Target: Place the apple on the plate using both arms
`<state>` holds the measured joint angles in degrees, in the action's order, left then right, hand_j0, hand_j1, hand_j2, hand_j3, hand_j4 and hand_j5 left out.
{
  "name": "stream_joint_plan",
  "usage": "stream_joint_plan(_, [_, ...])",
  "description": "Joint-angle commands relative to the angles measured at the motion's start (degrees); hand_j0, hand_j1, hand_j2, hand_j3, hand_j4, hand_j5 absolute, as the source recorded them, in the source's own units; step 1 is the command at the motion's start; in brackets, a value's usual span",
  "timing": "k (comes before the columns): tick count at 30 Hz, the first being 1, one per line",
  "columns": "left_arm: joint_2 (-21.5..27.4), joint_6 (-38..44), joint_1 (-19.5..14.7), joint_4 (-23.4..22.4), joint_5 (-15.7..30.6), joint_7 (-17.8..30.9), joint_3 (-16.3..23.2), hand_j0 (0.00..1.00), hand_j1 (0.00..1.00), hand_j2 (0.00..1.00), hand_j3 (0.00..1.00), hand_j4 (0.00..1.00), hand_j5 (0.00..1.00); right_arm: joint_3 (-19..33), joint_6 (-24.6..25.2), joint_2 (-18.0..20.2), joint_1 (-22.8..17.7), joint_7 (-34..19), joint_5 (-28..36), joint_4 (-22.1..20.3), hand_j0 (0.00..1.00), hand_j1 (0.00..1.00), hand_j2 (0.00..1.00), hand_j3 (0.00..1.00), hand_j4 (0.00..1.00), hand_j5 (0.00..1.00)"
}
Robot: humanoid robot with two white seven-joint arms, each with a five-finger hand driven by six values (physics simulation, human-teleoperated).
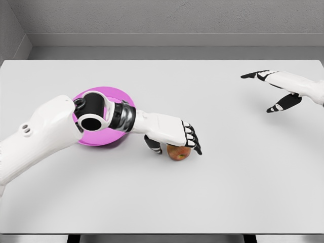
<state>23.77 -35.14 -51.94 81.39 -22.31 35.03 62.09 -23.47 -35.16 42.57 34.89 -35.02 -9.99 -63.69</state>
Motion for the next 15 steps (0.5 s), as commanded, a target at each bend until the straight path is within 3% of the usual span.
stream_joint_plan(1, [-1.2, 0.1, 0.0, -2.1, -0.3, 0.0, 0.0, 0.93, 0.93, 0.93, 0.93, 0.93, 0.93, 0.0, 0.2, 0.1, 0.0, 0.0, 0.4, -0.1, 1.00, 1.00, 1.00, 1.00, 1.00, 1.00])
stream_joint_plan(3, [-2.4, 0.1, 0.0, -4.0, -1.0, 0.0, 0.0, 0.93, 0.93, 0.93, 0.93, 0.93, 0.93, 0.0, 0.2, 0.1, 0.0, 0.0, 0.4, -0.5, 1.00, 1.00, 1.00, 1.00, 1.00, 1.00])
stream_joint_plan(15, [-2.4, 0.1, -0.1, -3.9, -1.0, 0.0, 0.5, 0.93, 0.93, 0.93, 0.93, 0.93, 0.93, 0.0, 0.2, 0.1, 0.0, 0.0, 0.5, -1.3, 1.00, 1.00, 1.00, 1.00, 1.00, 1.00])
